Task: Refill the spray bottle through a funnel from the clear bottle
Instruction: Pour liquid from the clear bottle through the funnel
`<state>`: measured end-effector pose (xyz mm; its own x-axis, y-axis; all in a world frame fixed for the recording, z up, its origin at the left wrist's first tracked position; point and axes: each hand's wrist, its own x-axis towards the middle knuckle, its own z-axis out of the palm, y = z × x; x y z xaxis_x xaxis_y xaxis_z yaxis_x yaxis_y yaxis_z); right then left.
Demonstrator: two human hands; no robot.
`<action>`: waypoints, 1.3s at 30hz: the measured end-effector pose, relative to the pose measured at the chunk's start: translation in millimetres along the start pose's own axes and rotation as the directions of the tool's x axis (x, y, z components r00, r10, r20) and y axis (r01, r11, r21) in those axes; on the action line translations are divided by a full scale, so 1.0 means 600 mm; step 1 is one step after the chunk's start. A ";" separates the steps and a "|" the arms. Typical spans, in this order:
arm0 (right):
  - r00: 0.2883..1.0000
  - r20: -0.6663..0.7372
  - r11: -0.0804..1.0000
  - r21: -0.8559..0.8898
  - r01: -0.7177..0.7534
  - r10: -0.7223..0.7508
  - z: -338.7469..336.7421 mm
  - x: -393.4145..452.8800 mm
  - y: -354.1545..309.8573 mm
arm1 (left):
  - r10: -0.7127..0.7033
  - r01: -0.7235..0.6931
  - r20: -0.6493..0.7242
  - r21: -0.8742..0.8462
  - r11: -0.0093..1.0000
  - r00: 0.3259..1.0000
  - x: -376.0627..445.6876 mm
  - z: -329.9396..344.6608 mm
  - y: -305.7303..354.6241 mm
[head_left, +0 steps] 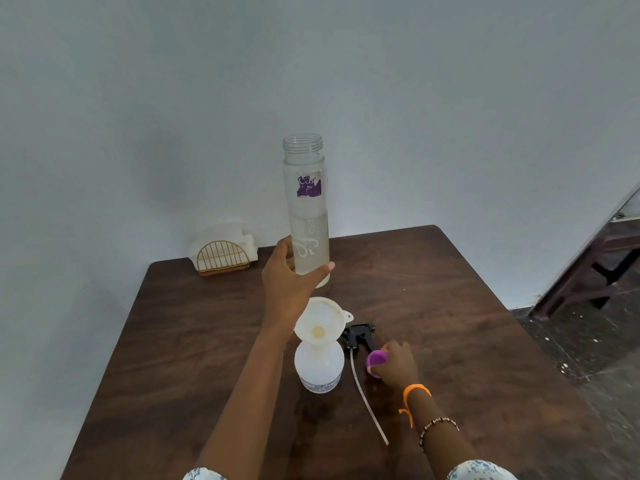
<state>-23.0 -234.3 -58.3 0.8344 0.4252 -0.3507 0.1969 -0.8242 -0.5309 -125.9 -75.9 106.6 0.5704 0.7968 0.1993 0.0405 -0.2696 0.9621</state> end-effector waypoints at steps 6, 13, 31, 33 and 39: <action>0.999 0.031 0.997 -0.068 -0.026 0.028 0.001 0.000 0.007 | 0.006 -0.006 0.002 -0.009 1.000 1.000 -0.004 -0.001 -0.001; 0.999 0.005 0.995 -0.089 0.037 -0.037 -0.016 0.002 -0.010 | 0.014 -0.014 0.003 -0.017 1.000 1.000 -0.010 -0.003 0.000; 0.723 -0.384 0.512 0.521 0.683 -0.575 -0.265 -0.130 -0.339 | 0.112 -0.112 0.015 -0.024 0.993 0.994 -0.011 -0.001 0.006; 0.713 -0.439 0.523 0.486 0.700 -0.546 -0.260 -0.128 -0.345 | 0.132 -0.131 0.025 -0.021 0.991 0.991 -0.009 0.001 0.006; 0.681 -0.549 0.484 0.480 0.732 -0.485 -0.264 -0.124 -0.335 | 0.076 -0.067 0.195 -0.054 0.996 0.978 -0.004 -0.002 0.002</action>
<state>-43.1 -159.7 196.4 0.7553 0.4836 0.4423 0.4588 0.0917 -0.8838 -128.5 -77.5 107.5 0.7210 0.6529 0.2320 -0.0422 -0.2928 0.9552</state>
